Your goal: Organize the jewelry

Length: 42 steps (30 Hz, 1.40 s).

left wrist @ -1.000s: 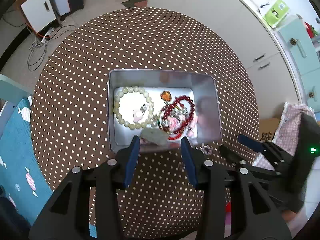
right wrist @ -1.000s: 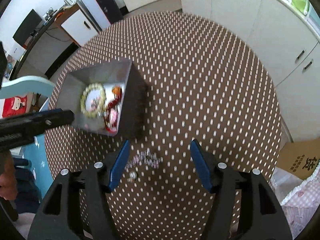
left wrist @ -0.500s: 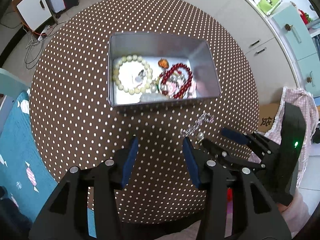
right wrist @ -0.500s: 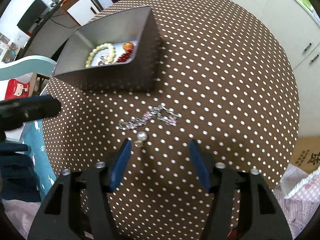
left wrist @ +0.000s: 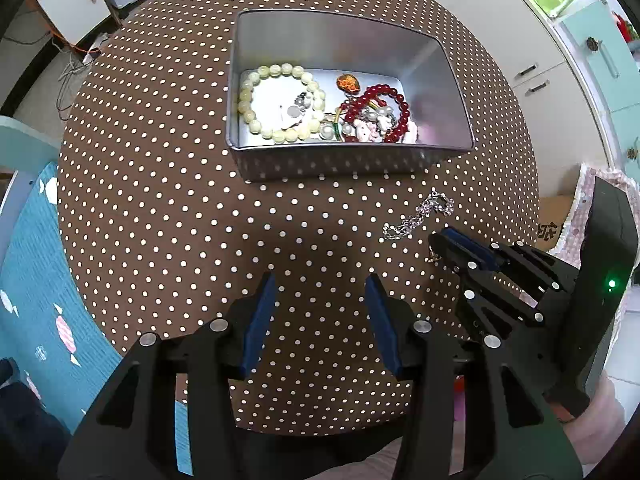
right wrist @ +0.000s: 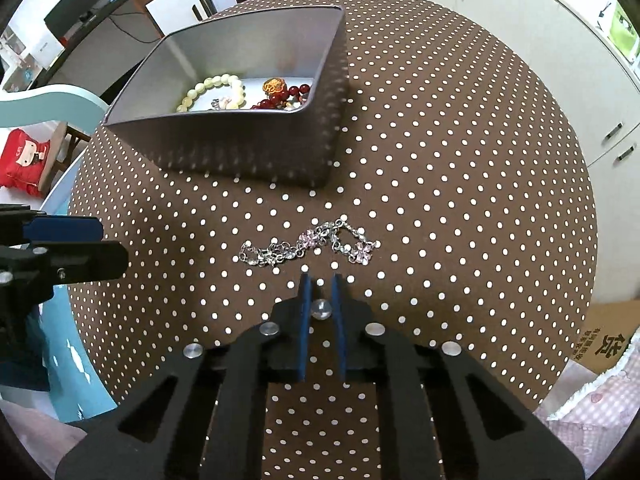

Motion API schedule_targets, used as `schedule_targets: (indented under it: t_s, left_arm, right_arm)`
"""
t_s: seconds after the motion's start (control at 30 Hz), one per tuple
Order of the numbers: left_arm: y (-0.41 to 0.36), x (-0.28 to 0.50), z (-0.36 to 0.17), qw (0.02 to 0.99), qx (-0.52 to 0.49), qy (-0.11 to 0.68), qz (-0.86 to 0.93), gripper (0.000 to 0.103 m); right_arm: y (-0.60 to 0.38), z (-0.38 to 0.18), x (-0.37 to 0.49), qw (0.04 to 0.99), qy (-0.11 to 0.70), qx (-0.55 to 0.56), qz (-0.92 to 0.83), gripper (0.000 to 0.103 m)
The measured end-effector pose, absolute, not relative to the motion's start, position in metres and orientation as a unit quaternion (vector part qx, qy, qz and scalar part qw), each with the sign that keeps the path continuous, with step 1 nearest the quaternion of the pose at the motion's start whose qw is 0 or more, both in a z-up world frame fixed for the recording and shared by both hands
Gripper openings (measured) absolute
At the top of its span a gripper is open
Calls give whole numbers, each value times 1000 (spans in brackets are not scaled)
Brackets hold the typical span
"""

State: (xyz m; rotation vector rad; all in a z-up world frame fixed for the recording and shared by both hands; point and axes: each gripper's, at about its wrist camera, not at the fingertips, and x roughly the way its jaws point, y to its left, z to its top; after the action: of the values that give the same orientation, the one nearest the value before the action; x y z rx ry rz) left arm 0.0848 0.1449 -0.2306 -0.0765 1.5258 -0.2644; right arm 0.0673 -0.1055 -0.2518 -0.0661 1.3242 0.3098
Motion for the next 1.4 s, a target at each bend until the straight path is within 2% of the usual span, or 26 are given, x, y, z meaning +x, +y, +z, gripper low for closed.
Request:
schedule_targets:
  t_s: [0.47,0.5,0.53,0.6,0.63,0.67,0.7,0.73,0.77,0.9,1.13,1.27,1.3,1.33,1.37,1.4]
  left_arm:
    - [60,104,-267,714,28,670,-201,46]
    - [53,106,-271,716,37,667,-203,44]
    - [48,108,-275,717,42,666,-203,37]
    - [42,110,-279,722,46,661,-202,34]
    - [35,110,-278,727,58,651,-212,27]
    - [28,111,-282,724,77,652,-210,14]
    - [24,111,-283,726,88,649,-209,13]
    - [20,110,-284,727,93,647,-212,3]
    - [18,110,-284,724,94,648,-217,0]
    - [11,107,-284,720,98,652,-216,0]
    - [52,102,-248,730,53,645,-220,0]
    - [53,102,-249,719,45,653,-234,1]
    - [49,102,-253,716,48,653,-241,5]
    - [43,102,-257,716,61,650,-247,14]
    - [40,104,-261,718,74,646,-249,29]
    - [35,104,-267,718,88,644,-248,36]
  right_arm:
    - [-183,-223,44,793,598,83,82,9]
    - [-188,-221,42,796,595,87,76,9]
    - [-193,-219,41,798,592,89,72,9]
    - [-204,-217,40,800,589,96,64,9]
    - [-210,-215,39,800,588,102,60,9]
    - [-213,-214,40,801,586,108,58,9]
    - [-211,-215,42,801,585,113,57,9]
    - [-209,-214,44,801,585,114,57,9]
    - [-209,-214,44,800,586,114,58,9]
    - [-204,-214,48,800,585,118,64,9]
    - [-204,-206,56,807,574,119,73,9]
    - [-205,-203,58,807,575,114,75,9]
    - [-205,-203,58,807,574,114,75,9]
    - [-206,-202,57,807,574,114,76,9]
    - [-207,-202,57,807,575,113,75,9]
    - [-208,-203,56,807,575,112,73,9]
